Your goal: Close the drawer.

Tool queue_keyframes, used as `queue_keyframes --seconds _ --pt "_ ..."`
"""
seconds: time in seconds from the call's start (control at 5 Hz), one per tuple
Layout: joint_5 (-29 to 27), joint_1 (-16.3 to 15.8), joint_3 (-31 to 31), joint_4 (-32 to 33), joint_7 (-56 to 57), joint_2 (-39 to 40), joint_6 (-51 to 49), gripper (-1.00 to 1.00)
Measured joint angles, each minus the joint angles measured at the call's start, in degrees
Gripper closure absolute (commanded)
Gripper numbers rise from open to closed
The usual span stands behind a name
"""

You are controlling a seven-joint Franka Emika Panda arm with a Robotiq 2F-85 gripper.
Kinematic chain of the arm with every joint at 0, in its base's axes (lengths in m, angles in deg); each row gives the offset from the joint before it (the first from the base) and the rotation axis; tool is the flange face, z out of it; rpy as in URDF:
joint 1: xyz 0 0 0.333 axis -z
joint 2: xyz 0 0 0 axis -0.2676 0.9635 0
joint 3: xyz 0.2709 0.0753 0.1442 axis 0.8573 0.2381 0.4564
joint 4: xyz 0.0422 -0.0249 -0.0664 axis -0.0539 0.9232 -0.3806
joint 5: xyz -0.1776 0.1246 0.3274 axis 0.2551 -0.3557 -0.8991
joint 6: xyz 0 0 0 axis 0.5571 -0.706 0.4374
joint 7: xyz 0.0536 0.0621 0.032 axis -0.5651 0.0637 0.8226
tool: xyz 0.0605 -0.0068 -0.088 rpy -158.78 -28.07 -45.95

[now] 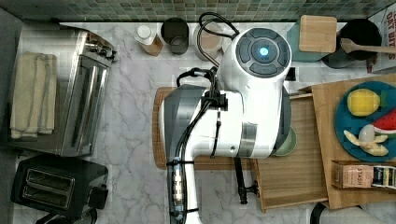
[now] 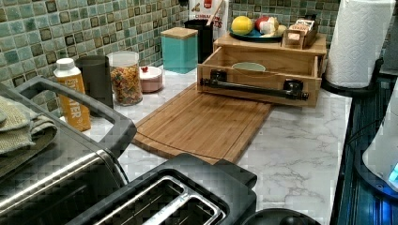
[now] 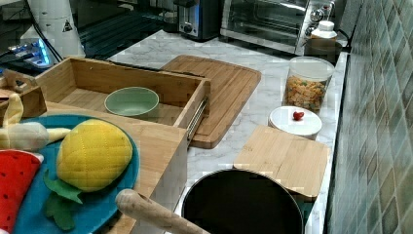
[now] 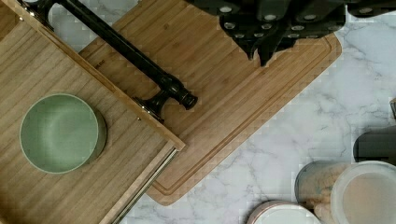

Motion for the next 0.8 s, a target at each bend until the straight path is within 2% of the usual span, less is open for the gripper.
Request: queue_keyframes --seconds 0.6,0.8 --pt "-0.1 0.0 0.0 1.0 0.0 1.0 0.6 1.0" --pt "-0.1 0.0 0.0 4.4 1.4 0.1 5.1 1.0"
